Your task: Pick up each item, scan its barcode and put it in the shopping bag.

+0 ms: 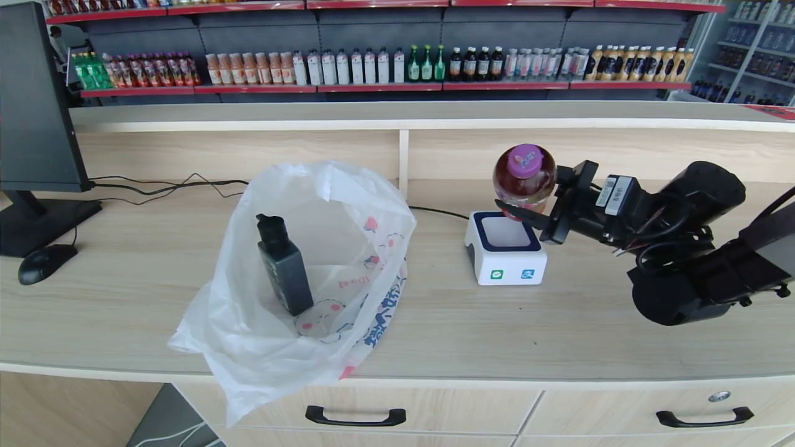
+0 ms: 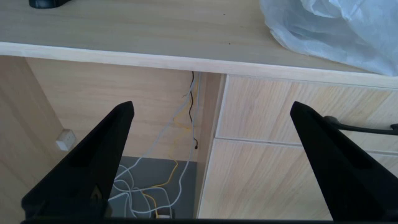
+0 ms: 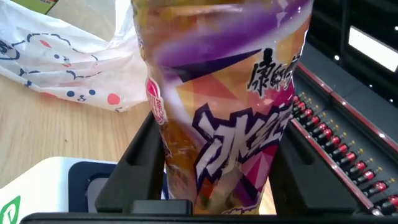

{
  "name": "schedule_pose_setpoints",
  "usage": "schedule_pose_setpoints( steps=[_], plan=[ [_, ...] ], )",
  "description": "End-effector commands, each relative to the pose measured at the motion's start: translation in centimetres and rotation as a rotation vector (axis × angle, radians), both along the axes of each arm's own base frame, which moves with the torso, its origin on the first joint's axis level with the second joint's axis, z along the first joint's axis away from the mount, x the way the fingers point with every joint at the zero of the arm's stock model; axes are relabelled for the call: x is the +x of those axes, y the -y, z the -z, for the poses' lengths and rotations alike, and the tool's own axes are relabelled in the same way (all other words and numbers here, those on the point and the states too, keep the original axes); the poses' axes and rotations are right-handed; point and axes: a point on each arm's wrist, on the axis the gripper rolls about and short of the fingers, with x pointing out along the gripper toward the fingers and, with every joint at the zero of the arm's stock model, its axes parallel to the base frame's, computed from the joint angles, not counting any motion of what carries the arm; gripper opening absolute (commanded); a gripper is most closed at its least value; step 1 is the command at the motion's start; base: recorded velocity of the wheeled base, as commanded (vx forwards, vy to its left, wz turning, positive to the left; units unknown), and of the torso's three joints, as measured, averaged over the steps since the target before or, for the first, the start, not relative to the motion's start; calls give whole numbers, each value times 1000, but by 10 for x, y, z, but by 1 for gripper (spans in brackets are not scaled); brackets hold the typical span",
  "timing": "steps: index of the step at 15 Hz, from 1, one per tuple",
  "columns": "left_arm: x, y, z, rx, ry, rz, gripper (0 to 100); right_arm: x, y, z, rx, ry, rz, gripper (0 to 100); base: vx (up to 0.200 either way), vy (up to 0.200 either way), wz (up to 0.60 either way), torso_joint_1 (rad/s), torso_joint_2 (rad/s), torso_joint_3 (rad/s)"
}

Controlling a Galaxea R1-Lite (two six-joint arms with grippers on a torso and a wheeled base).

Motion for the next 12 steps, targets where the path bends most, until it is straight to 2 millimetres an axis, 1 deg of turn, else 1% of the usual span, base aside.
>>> schedule_pose_setpoints(
  steps=[1, 4, 5, 7, 9, 10, 11, 12],
  plan=[
    [0, 0, 0, -1, -1, -1, 100, -6, 2, -6, 14, -1, 11, 0, 0, 0, 0, 0, 0, 0],
    [0, 0, 0, 1, -1, -1, 100, -12, 3, -5, 32, -49, 17, 0, 0, 0, 0, 0, 0, 0],
    [0, 0, 0, 1, -1, 0, 100, -17, 4, -8, 71, -85, 44, 0, 0, 0, 0, 0, 0, 0],
    [0, 0, 0, 1, -1, -1, 100, -29, 7, 0, 137, -214, 95, 0, 0, 0, 0, 0, 0, 0],
    [0, 0, 0, 2, -4, -1, 100, -46, 12, 9, 249, -352, 225, 0, -200, 0, 0, 2, 5, 5],
    [0, 0, 0, 4, -4, -1, 100, -52, 14, 11, 282, -388, 259, 0, -200, 0, 0, 12, 2, 2],
    [0, 0, 0, 2, -4, 0, 100, -59, 16, 10, 358, -447, 305, 0, -200, 0, 0, 12, 2, -7],
    [0, 0, 0, 2, -4, 0, 100, -60, 11, 9, 395, -472, 305, 0, -200, 0, 0, 2, 2, 2]
  ],
)
